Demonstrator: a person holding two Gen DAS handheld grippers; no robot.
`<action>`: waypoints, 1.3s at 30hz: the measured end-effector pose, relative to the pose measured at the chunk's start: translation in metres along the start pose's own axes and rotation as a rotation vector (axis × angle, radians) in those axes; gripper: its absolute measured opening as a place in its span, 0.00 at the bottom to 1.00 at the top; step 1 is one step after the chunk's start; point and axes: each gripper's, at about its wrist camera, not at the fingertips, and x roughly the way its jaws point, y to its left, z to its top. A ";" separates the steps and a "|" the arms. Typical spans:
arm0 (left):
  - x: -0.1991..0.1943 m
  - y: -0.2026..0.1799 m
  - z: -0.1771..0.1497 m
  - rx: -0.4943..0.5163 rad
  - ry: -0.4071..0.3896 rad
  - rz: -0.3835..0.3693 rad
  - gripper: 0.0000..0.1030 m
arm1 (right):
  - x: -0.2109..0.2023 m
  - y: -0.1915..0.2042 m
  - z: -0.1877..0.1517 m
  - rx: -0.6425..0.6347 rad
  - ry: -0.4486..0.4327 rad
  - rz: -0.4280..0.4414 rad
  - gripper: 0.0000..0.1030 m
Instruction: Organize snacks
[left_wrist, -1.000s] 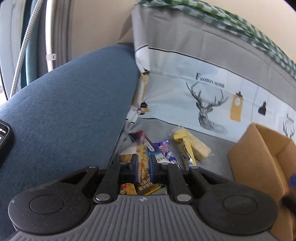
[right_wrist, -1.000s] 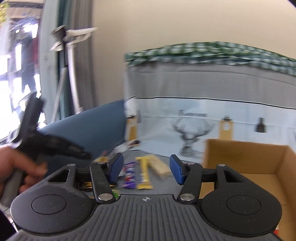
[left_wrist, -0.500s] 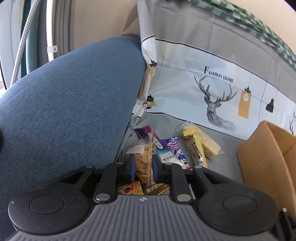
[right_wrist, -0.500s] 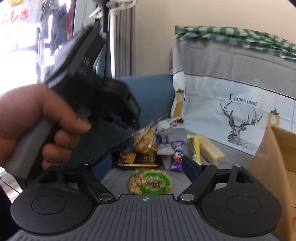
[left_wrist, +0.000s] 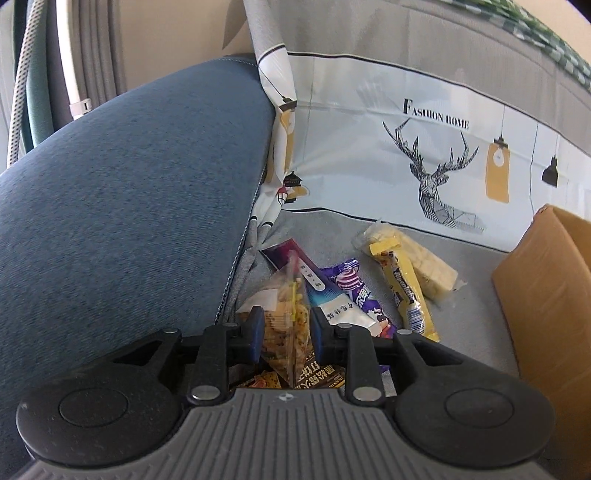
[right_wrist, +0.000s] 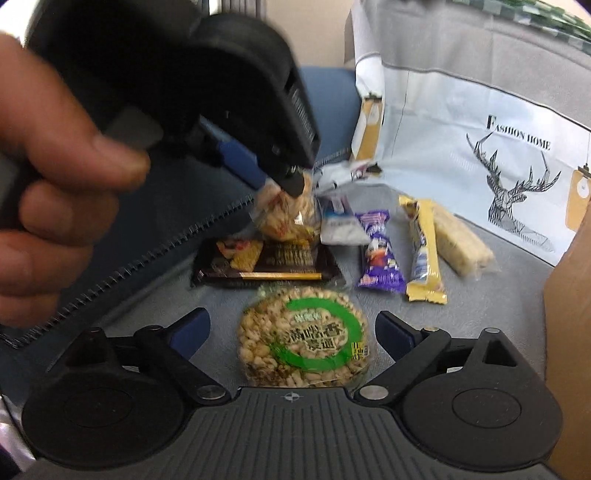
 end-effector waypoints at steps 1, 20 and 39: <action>0.001 -0.001 0.000 0.004 -0.001 0.003 0.30 | 0.003 0.000 -0.001 -0.002 0.009 -0.001 0.93; -0.034 0.019 -0.004 -0.108 -0.058 0.000 0.00 | -0.052 -0.002 -0.017 0.020 0.033 -0.008 0.79; -0.087 0.005 -0.039 -0.190 0.036 -0.370 0.00 | -0.128 0.014 -0.055 -0.084 0.060 -0.081 0.79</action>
